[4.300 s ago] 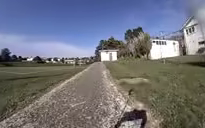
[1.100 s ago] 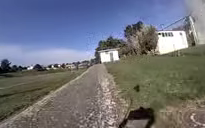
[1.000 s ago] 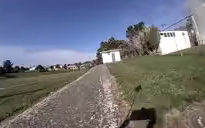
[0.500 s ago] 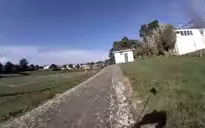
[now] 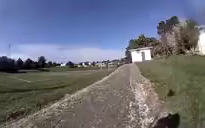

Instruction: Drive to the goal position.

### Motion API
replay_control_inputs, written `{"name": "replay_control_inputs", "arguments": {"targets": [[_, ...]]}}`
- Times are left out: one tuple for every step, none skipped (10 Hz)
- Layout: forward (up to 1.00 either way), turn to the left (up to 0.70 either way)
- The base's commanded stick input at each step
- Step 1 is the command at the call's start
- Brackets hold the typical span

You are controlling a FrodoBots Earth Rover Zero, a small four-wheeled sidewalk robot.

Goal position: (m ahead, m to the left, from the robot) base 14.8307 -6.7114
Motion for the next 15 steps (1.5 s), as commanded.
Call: {"name": "replay_control_inputs", "arguments": {"targets": [[0.7, -0.14], [0.7, -0.14], [0.7, -0.14], [0.7, -0.14], [0.35, -0.42], [0.0, -0.7], [0.0, -0.7], [0.0, -0.4], [0.0, 0.0], [0.0, 0.0], [0.0, 0.0], [0.0, 0.0], [0.0, 0.0], [0.0, 0.0], [0.02, 0.0]]}}
